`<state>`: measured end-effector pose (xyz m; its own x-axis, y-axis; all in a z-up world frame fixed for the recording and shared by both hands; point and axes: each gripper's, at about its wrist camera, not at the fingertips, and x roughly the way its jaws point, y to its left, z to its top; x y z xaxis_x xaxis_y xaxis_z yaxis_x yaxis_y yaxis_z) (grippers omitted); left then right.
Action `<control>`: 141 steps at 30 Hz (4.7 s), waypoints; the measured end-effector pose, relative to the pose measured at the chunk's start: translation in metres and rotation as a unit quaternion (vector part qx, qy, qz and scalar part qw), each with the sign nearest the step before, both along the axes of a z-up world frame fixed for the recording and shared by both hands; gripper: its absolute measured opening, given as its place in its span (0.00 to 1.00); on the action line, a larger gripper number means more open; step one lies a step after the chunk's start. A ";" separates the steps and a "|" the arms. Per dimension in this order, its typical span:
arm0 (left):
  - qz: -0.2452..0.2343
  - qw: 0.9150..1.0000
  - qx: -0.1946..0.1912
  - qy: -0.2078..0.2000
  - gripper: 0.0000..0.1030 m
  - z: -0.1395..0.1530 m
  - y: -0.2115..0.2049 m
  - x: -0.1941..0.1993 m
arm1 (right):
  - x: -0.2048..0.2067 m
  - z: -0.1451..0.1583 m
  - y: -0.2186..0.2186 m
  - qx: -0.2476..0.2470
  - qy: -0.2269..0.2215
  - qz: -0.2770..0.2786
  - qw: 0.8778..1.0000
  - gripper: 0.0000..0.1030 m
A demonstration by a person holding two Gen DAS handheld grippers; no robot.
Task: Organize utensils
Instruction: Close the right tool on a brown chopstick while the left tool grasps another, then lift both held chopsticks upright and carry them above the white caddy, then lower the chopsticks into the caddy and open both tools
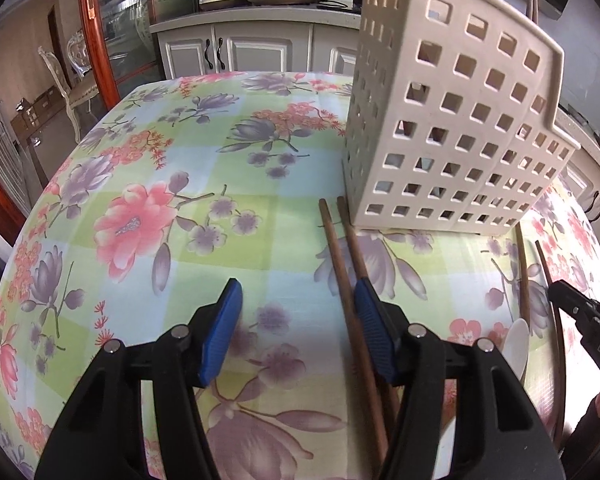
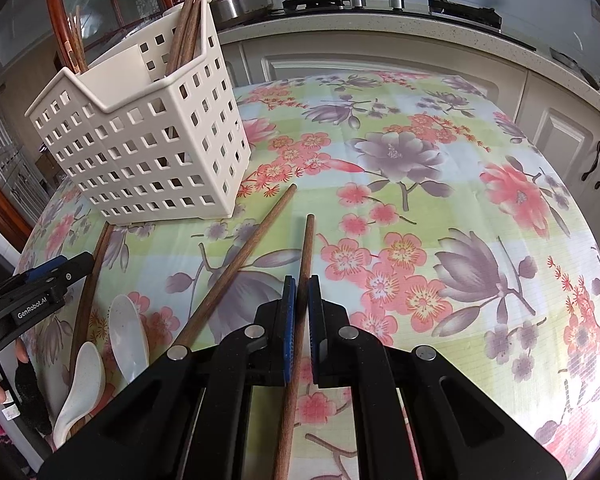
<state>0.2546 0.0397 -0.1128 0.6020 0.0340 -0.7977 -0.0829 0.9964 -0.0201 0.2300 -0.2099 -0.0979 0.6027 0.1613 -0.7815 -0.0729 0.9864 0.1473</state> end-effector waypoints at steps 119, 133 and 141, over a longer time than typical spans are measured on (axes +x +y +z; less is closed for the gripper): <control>-0.067 0.961 0.030 -0.266 0.06 0.187 -0.009 -0.118 | -0.093 0.187 0.013 -0.021 -0.291 0.060 0.955 0.05; -0.097 0.954 0.016 -0.284 0.06 0.258 -0.025 -0.085 | -0.051 0.233 0.019 0.000 -0.299 0.066 0.952 0.05; -0.102 0.947 0.017 -0.306 0.06 0.306 -0.035 -0.066 | -0.028 0.256 0.036 0.001 -0.307 0.074 0.949 0.05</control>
